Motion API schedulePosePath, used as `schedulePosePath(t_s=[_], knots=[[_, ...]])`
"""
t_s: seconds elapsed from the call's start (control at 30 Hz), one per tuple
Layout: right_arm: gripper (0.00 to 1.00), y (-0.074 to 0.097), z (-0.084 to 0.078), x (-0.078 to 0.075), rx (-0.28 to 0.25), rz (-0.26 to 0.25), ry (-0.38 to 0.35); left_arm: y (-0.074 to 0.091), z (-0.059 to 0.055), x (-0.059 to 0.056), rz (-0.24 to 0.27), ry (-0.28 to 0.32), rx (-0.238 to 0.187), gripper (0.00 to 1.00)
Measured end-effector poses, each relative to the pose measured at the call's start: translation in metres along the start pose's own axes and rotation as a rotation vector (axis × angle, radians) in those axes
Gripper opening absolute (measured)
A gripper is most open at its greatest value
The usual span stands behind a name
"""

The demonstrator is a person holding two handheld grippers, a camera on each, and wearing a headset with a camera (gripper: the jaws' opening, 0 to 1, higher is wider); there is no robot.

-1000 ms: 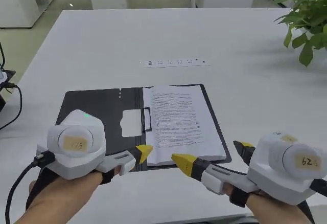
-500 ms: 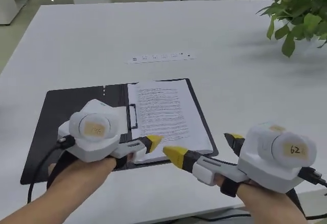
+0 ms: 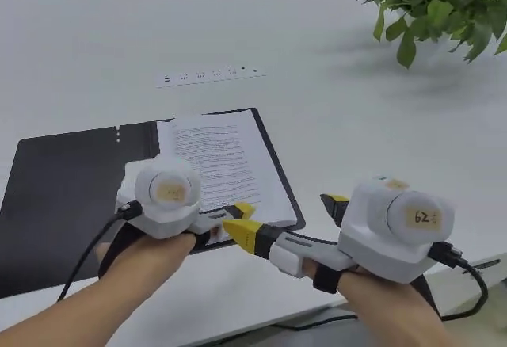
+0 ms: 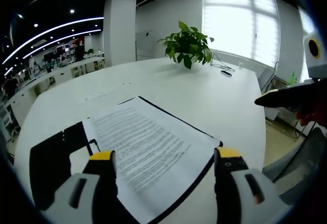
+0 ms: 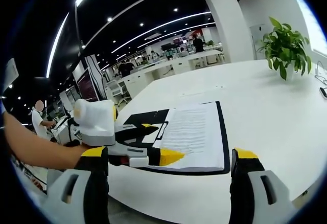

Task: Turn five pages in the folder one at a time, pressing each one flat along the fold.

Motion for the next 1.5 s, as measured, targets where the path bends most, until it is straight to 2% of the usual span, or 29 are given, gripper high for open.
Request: schedulePosePath(t_s=[0.23, 0.47, 0.67, 0.77, 0.93, 1.13, 1.3, 1.4, 1.5], knots=[[1.0, -0.001, -0.002, -0.007, 0.002, -0.012, -0.013, -0.022, -0.009, -0.007, 0.001, 0.017, 0.034, 0.77], [1.0, -0.003, -0.005, -0.012, 0.01, -0.017, -0.026, -0.034, -0.018, -0.009, 0.021, 0.01, 0.059, 0.76], [1.0, -0.006, -0.007, -0.016, 0.018, -0.019, -0.037, -0.041, -0.034, -0.012, 0.041, 0.015, 0.106, 0.72], [1.0, -0.007, -0.007, -0.018, 0.02, -0.02, -0.038, -0.042, -0.038, -0.012, 0.062, -0.037, 0.104, 0.69], [1.0, -0.009, -0.008, -0.02, 0.027, -0.016, -0.05, -0.042, -0.038, -0.009, 0.068, -0.039, 0.097, 0.6], [1.0, -0.012, -0.007, -0.024, 0.026, -0.013, -0.067, -0.042, -0.04, -0.016, 0.022, -0.066, 0.07, 0.44], [1.0, -0.014, -0.006, -0.027, 0.028, -0.013, -0.068, -0.043, -0.043, -0.012, 0.009, -0.043, 0.014, 0.37], [1.0, -0.016, -0.007, -0.029, 0.03, -0.014, -0.067, -0.045, -0.041, -0.007, 0.016, -0.034, 0.006, 0.31], [1.0, -0.018, -0.008, -0.033, 0.034, -0.015, -0.068, -0.045, -0.041, -0.008, 0.009, -0.039, 0.007, 0.23]])
Point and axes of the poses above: the centre of the closed fingertips' face, and the gripper's own axes: y roughly backward along the fingers, x roughly to its left, z roughly out of its top, the point moved 3 cm from there along y, roughly backward along the fingers, and after that the axes turned 7 degrees about z, right-handed, at the moved point
